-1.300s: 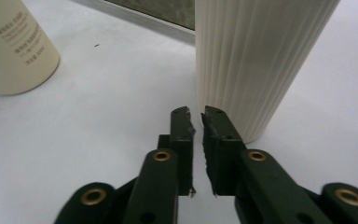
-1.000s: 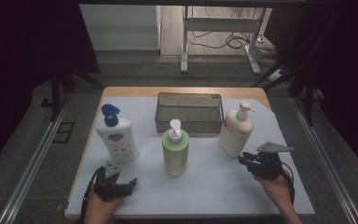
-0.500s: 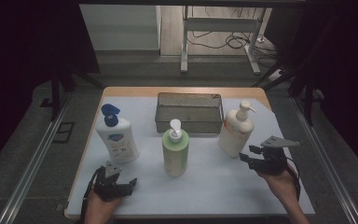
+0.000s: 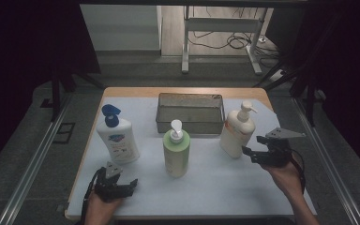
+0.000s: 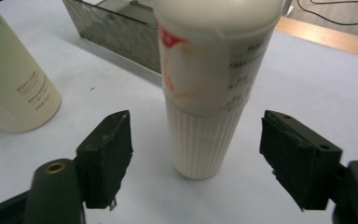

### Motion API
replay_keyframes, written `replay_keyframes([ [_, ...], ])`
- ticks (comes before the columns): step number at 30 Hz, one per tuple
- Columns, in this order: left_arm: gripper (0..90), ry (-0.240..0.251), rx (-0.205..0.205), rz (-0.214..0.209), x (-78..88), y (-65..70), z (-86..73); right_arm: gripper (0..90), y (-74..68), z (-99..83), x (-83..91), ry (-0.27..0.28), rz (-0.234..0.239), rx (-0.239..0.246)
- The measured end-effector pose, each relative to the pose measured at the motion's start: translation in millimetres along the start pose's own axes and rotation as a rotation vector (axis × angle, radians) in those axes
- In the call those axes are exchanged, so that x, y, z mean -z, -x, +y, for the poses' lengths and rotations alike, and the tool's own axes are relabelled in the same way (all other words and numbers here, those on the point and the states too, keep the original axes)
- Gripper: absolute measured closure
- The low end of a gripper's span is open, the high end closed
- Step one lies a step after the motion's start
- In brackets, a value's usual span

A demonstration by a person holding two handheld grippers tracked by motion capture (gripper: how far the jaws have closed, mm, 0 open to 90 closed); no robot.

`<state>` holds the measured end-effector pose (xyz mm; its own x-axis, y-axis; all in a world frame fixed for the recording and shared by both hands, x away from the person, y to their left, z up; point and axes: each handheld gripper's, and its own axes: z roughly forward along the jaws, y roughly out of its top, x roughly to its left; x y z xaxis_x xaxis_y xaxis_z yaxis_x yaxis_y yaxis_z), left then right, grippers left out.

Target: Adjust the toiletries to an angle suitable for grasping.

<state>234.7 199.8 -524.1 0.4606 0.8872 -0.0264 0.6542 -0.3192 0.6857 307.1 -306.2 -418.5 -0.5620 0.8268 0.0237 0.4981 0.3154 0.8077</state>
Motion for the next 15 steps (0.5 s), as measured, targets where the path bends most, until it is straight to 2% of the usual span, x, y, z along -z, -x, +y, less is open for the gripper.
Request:
replay_keyframes([
  [15, 13.5, 0.000, 0.000, 0.000, 0.0, 0.0, -0.1, 19.8, 5.5, 20.2, -18.2, -0.001, 0.001, -0.001],
])
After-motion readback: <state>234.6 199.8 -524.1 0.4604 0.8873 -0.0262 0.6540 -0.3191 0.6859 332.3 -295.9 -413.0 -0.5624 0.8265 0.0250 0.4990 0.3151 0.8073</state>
